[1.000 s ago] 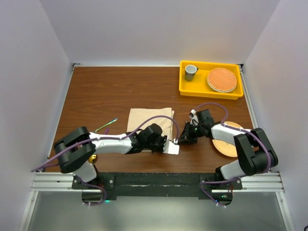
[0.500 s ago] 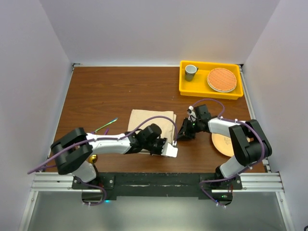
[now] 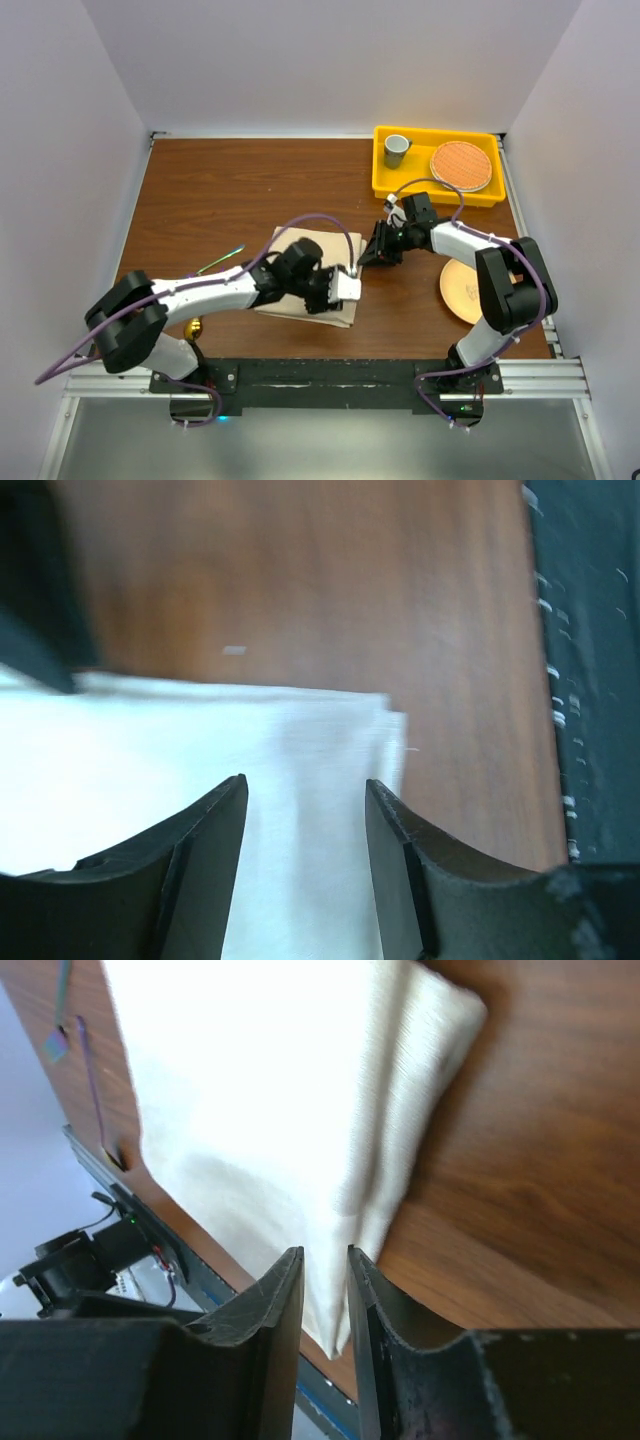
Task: Fold the napkin into a case and place the utensils inside
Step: Smooth out the lower triangle-folded napkin at the center of the board.
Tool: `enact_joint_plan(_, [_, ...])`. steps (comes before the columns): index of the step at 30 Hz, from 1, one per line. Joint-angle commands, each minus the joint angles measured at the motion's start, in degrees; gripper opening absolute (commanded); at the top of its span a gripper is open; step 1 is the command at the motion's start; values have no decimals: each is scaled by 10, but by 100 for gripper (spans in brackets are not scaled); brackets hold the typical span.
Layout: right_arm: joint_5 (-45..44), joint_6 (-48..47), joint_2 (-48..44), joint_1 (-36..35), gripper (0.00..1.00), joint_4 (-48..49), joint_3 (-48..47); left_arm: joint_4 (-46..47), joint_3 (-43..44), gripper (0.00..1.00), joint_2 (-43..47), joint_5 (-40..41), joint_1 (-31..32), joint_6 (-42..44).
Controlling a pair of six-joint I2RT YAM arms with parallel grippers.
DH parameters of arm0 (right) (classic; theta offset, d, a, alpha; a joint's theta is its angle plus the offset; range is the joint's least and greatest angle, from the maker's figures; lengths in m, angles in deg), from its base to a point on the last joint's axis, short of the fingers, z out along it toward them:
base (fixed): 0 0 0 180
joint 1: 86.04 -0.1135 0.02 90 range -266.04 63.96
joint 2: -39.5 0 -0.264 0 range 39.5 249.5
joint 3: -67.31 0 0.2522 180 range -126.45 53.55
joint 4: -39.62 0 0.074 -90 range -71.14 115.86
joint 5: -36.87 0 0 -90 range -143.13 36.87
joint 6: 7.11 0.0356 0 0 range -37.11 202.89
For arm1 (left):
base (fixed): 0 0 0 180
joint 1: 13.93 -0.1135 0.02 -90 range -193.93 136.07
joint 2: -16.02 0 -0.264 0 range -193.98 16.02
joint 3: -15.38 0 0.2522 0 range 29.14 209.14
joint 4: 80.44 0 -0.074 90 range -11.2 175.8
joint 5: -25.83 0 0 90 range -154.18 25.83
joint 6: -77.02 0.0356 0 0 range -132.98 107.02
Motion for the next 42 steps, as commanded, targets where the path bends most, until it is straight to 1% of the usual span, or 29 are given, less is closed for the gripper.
enact_joint_plan(1, [-7,-21,-16,3,29,12,-49,-14,51,56,43,-8,-62,-79])
enact_joint_plan(2, [-11,-15,-7,2,29,17,-63,-14,49,56,51,-2,-79,-92])
enact_joint_plan(5, [-35,-11,9,2,30,13,-96,-5,28,57,66,24,-98,-109])
enact_joint_plan(6, [-55,-12,23,2,32,4,-104,-3,18,57,67,26,-105,-115])
enact_joint_plan(7, [-63,-14,28,2,33,1,-110,-3,14,57,69,24,-123,-123])
enact_joint_plan(10, [-79,-14,58,3,36,-13,-135,-14,12,57,74,21,-151,-141])
enact_joint_plan(15, [-101,-12,94,2,40,-26,-166,-18,0,57,86,20,-185,-156])
enact_joint_plan(19, [-118,-15,116,2,46,-35,-182,-27,-2,57,90,17,-209,-155])
enact_joint_plan(20, [-116,-14,119,2,46,-33,-184,-26,-5,57,93,15,-211,-154])
enact_joint_plan(22, [-109,-12,128,3,44,-31,-188,-25,-6,57,95,14,-213,-153])
enact_joint_plan(23, [-101,-10,130,3,41,-24,-188,-25,-7,57,93,14,-214,-153])
enact_joint_plan(27, [-90,-4,136,2,36,-17,-190,-25,-7,58,89,13,-218,-147])
enact_joint_plan(36, [-76,7,144,3,34,-11,-201,-28,-12,58,86,5,-229,-140])
enact_joint_plan(37, [-76,7,145,3,29,-11,-204,-29,-12,58,86,5,-231,-137])
enact_joint_plan(39, [-77,6,148,3,26,-10,-205,-33,-13,57,86,3,-235,-137])
enact_joint_plan(42, [-80,3,154,2,27,-15,-208,-39,-14,57,91,-7,-241,-134])
